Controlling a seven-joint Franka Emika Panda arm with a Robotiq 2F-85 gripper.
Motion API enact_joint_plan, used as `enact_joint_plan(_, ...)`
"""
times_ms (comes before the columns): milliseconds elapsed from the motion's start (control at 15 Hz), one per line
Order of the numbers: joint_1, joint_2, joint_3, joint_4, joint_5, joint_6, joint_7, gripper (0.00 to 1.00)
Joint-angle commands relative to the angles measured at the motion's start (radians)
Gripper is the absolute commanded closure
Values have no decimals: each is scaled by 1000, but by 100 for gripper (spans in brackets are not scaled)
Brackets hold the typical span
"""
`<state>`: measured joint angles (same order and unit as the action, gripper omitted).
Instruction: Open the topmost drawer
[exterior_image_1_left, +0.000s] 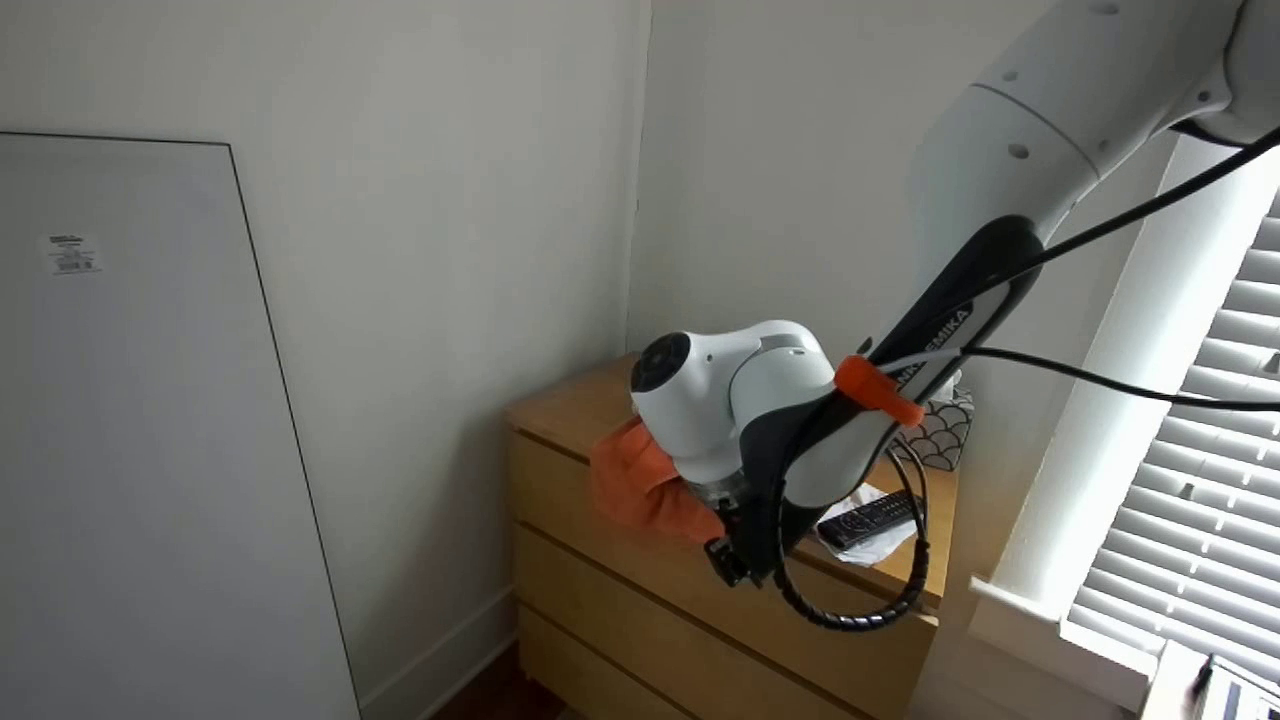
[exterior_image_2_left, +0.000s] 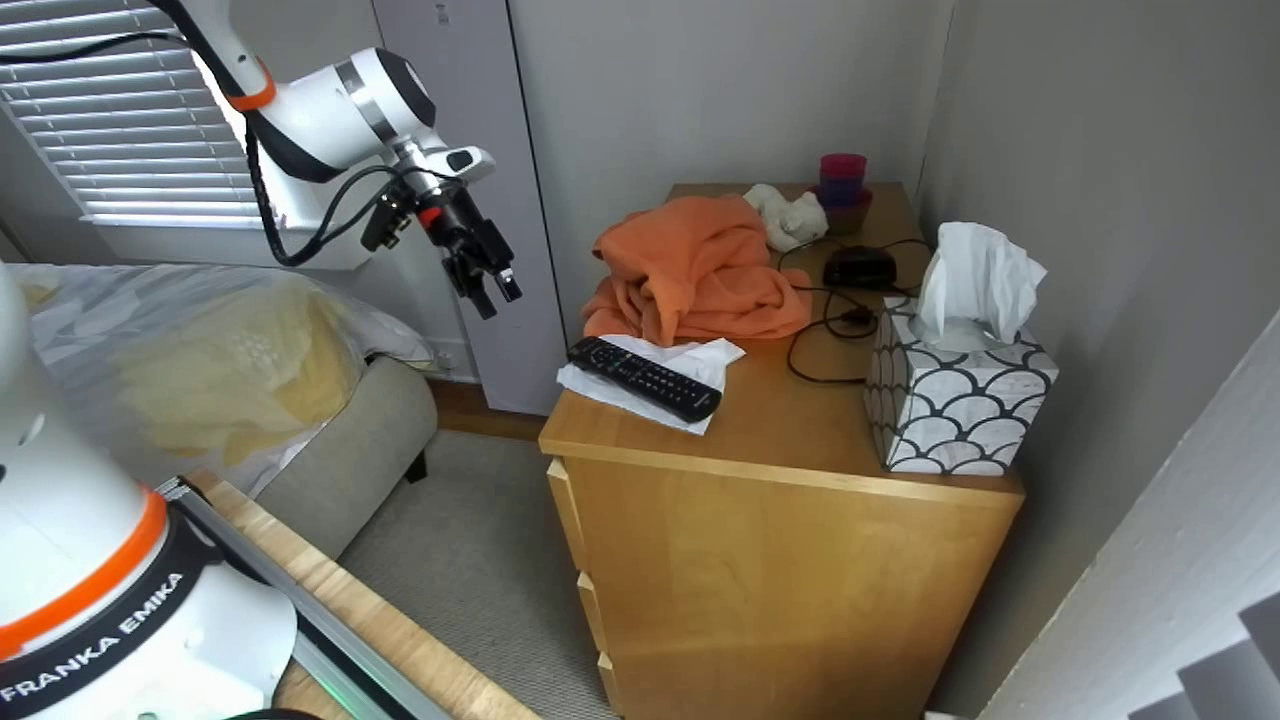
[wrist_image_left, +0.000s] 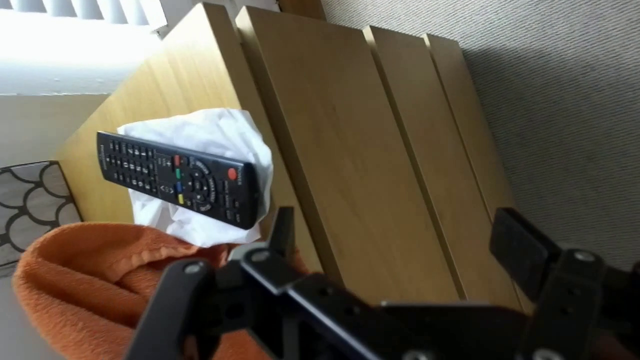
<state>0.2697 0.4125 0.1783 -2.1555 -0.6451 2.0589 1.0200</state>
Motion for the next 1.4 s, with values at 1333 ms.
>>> enact_joint_plan(1333, 137, 395, -248, 116, -516, 255, 315, 0)
